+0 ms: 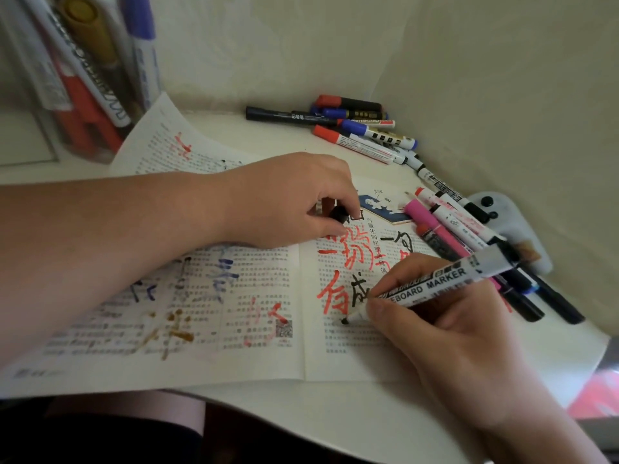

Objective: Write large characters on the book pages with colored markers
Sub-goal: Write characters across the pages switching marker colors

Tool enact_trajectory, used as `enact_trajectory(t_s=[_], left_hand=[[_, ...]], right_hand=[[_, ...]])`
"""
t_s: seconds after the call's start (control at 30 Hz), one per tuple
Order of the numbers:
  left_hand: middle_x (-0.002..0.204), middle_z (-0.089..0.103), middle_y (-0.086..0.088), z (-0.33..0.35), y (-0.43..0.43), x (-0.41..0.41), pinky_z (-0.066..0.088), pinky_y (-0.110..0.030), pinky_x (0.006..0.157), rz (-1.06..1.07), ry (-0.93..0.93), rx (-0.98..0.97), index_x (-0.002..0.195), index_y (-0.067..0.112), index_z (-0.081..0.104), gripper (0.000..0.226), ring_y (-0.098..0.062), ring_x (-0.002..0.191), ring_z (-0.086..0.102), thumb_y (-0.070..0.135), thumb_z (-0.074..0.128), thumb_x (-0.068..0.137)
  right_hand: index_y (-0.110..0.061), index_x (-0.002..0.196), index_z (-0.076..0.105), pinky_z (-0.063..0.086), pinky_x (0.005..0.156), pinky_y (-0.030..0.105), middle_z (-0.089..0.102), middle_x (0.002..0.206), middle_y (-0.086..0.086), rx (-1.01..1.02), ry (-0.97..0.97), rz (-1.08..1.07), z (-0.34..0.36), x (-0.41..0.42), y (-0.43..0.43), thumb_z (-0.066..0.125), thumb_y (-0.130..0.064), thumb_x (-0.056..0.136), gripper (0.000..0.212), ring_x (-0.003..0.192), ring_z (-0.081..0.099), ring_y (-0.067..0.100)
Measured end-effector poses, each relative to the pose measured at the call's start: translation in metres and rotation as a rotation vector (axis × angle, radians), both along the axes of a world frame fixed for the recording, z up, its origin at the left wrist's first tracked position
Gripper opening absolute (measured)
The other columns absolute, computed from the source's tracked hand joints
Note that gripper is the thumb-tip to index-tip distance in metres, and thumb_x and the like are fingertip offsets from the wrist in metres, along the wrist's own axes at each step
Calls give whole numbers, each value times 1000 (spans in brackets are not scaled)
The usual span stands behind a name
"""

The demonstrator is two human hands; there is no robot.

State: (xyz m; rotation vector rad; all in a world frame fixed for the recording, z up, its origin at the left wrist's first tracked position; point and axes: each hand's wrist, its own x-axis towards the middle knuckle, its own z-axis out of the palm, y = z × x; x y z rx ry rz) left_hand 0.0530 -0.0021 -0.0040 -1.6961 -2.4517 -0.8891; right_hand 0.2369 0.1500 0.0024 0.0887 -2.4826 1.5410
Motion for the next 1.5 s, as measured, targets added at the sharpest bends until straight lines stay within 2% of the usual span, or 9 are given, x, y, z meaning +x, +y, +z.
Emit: enact_trajectory(t_s=[0.33,0.47,0.57,0.7,0.83,0.97,1.1,1.33,1.5], left_hand=[[102,53,19,2,0,2,35,-3,77,32,-51,-34,119,38,71,26,8,91,51,38,69,92],[99,55,18,1,-1,2,32,-1,77,19,-24,-10,117,36,72,25,14,89,49,37,68,92],[100,58,16,1,-2,1,32,-1,77,16,-26,6,116,34,72,24,11,89,50,36,69,92],[100,59,16,0,-2,0,31,-1,78,17,-15,6,116,34,72,24,14,88,48,35,69,92],[100,60,15,-2,-2,-1,31,-1,78,12,-6,13,115,33,72,24,15,88,48,34,71,92],[100,61,13,-2,-1,-1,32,-2,78,12,9,19,114,33,73,23,3,87,52,33,72,91],[98,61,14,-3,-1,0,35,-7,80,16,14,13,113,34,73,22,1,87,53,32,72,91],[100,63,21,-1,0,3,48,-29,88,70,-48,2,124,38,64,38,-3,92,59,33,74,87],[94,58,30,-4,0,0,38,-7,82,71,-36,17,121,36,66,36,9,91,55,34,74,86]], right_hand=[[-17,76,71,42,55,3,67,61,-17,-57,7,61,1,0,-1,69,-2,81,16,55,61,-5],[-11,80,73,50,64,12,75,74,-2,-107,-28,99,2,2,2,71,-3,78,9,67,68,3],[-17,86,75,53,72,15,77,83,-2,-56,-29,154,4,3,-2,71,-1,80,18,78,72,8],[-28,75,73,48,61,10,72,69,-10,-57,-20,96,5,0,-1,64,5,77,34,64,65,-1],[-15,76,73,49,62,17,74,71,5,-134,-67,110,4,0,2,68,2,76,17,65,66,9],[-11,77,70,48,60,16,71,68,4,-132,-90,110,3,1,3,68,2,74,13,62,64,8],[-12,82,72,51,65,18,74,75,7,-152,-84,128,3,2,3,70,-1,76,12,68,67,10],[-10,89,72,57,69,26,76,84,11,-114,-133,214,7,4,1,71,-1,79,14,75,71,15],[-17,76,68,47,53,45,65,68,19,-50,-64,111,3,4,2,69,-2,75,14,61,59,40]])
